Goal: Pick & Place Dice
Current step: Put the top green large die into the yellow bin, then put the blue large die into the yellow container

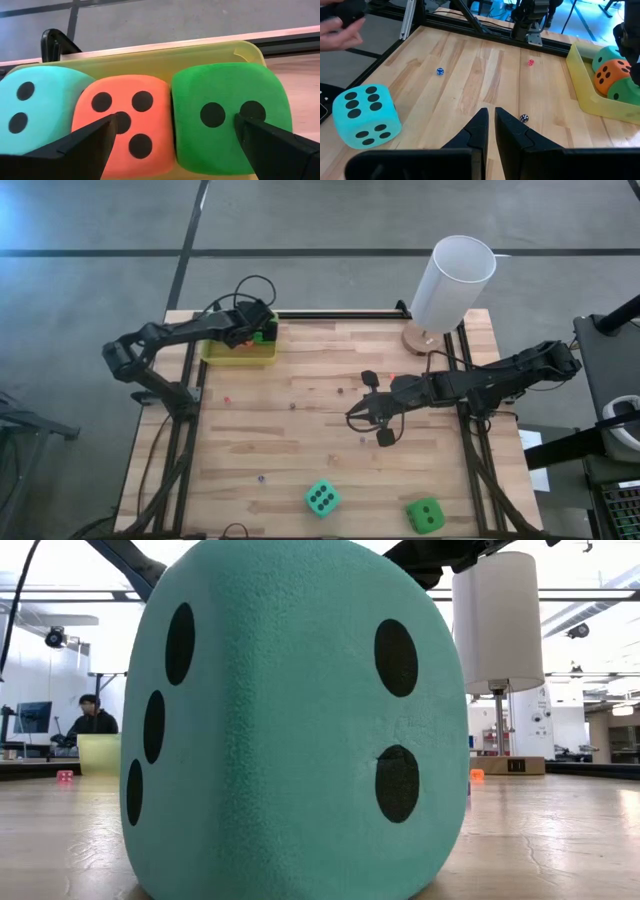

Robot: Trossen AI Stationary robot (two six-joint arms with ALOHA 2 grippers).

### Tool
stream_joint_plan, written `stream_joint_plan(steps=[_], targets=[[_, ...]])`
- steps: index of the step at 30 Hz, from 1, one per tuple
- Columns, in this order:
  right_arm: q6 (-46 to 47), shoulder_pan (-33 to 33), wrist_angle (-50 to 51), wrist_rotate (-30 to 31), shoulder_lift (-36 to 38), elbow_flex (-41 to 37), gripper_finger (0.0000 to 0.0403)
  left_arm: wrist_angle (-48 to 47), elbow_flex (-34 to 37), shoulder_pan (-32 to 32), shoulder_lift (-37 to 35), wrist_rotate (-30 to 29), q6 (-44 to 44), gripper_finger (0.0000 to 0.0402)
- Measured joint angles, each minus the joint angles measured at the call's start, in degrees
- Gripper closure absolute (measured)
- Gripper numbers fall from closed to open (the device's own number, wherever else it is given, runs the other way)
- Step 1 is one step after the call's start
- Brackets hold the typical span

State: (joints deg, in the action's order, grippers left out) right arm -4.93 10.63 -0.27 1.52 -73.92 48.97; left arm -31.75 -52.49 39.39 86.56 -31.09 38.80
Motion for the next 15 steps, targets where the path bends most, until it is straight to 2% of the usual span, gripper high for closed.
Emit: stream_joint_plan(steps=[8,15], targets=[[0.0,0.0,0.0,0.0,0.0,0.0,0.0374,-3.4,-0.2,-4.4,-8.0,-3.0,-0.2,0.0003],[0.0,0.0,0.0,0.0,0.0,0.0,0.0374,-9.5,-0.2,-13.9,-14.3,-4.1,2.9,0.0004]])
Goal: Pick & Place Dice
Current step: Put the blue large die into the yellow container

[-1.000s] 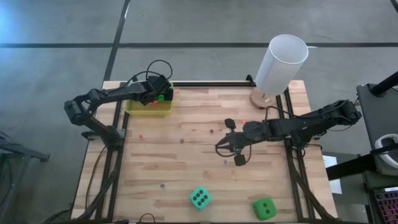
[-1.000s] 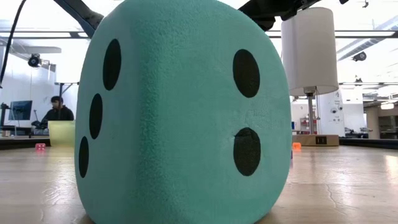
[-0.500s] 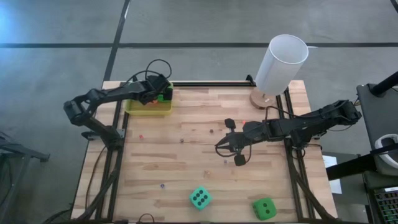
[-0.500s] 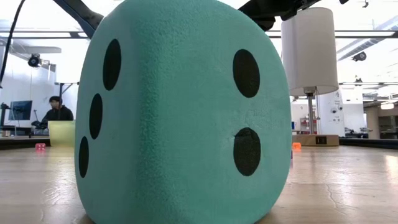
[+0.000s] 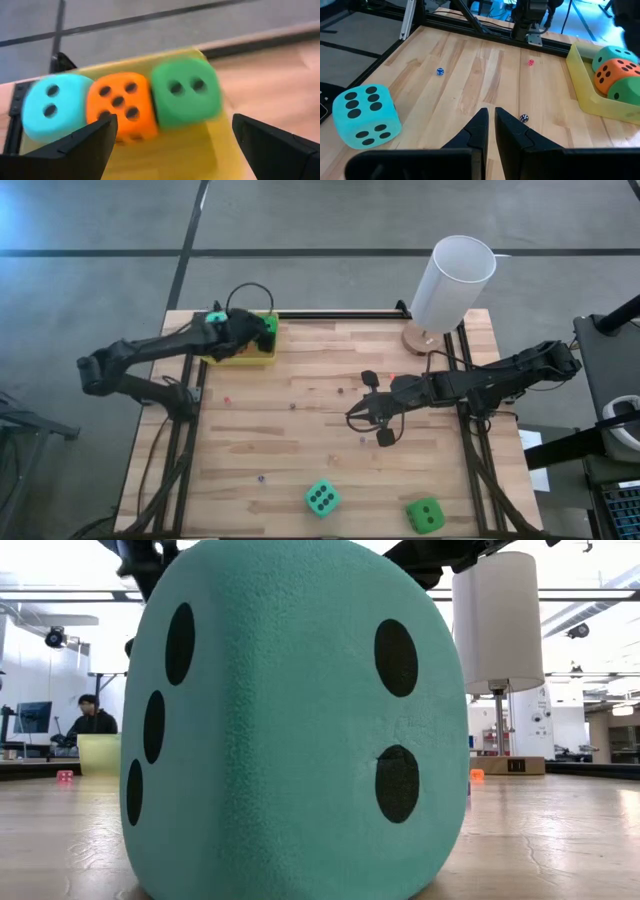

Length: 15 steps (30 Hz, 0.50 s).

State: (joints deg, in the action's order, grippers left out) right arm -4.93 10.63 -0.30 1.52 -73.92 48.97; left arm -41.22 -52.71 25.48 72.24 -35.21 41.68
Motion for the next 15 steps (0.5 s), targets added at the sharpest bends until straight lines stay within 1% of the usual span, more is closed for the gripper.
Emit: stream_joint_plan(steps=[6,15], targets=[[0.0,0.0,0.0,0.0,0.0,0.0,0.0374,-5.5,0.0,-10.9,-2.8,-0.6,5.6,0.0004],[0.0,0.0,0.0,0.0,0.0,0.0,0.0374,-5.7,1.2,-29.5,-3.1,-0.9,12.9,0.0005]])
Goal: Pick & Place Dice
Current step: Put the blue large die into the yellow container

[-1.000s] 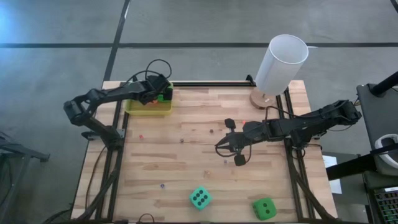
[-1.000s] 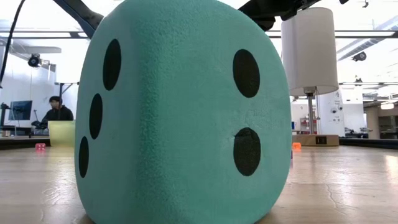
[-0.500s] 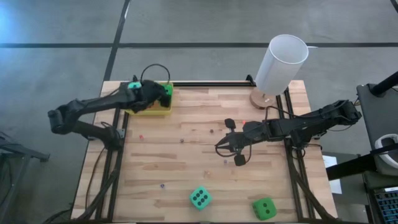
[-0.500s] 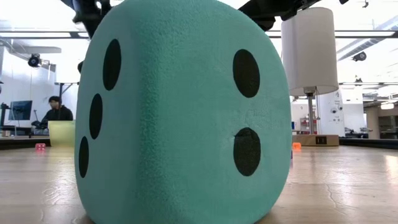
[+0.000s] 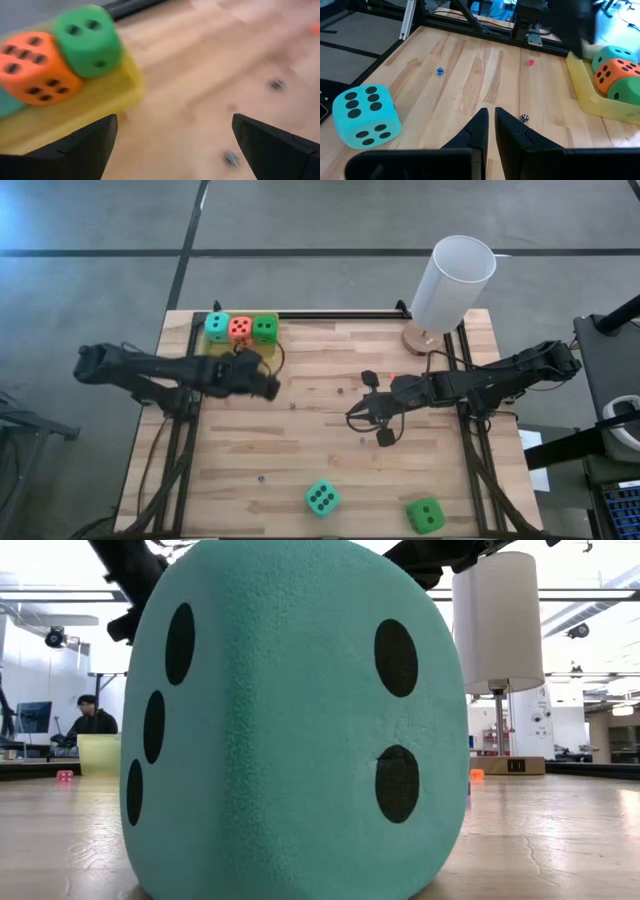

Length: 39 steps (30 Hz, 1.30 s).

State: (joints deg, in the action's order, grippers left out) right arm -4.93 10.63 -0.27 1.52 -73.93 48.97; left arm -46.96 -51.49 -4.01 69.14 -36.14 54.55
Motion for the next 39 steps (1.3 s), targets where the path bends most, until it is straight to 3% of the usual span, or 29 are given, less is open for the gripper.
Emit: stream_joint_plan(steps=[8,14,25,39], targets=[[0.0,0.0,0.0,0.0,0.0,0.0,0.0374,2.0,4.5,-14.8,0.0,-1.2,5.9,0.0006],[0.0,0.0,0.0,0.0,0.0,0.0,0.0374,5.1,8.0,-21.6,0.0,-1.8,7.3,0.0005],[0.0,0.0,0.0,0.0,0.0,0.0,0.0374,11.7,7.9,-24.0,-0.1,0.3,2.7,0.0004],[0.3,0.0,-0.2,0.0,0.0,0.0,0.0374,29.9,7.9,-29.9,0.3,3.9,-17.6,0.0006]])
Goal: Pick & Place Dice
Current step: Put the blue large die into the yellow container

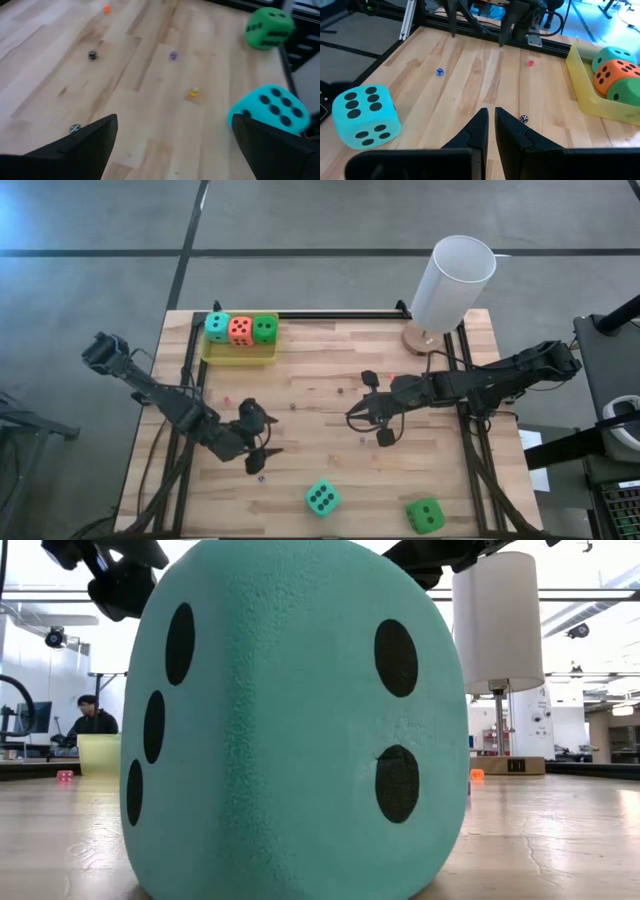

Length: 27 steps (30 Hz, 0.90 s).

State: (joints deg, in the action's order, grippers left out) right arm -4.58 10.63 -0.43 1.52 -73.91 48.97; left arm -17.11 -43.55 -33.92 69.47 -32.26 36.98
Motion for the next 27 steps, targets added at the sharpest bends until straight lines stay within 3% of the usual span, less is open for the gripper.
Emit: stream_joint_plan(steps=[5,11,21,27], targets=[[10.2,0.2,0.4,-1.4,-0.4,0.0,0.0374,0.6,0.0,-1.8,0.0,-0.1,-1.2,0.0005],[10.5,2.5,2.6,-13.9,-4.1,0.0,0.0374,0.8,0.0,-2.5,0.0,-0.1,-1.0,0.0007],[8.7,9.3,-2.1,-13.1,-12.3,0.9,0.0374,1.3,0.1,-2.5,0.0,-0.3,-1.0,0.0006],[6.6,14.0,-1.8,-9.9,-19.3,7.8,0.0374,1.1,0.1,-2.5,0.0,-0.3,-1.0,0.0004]])
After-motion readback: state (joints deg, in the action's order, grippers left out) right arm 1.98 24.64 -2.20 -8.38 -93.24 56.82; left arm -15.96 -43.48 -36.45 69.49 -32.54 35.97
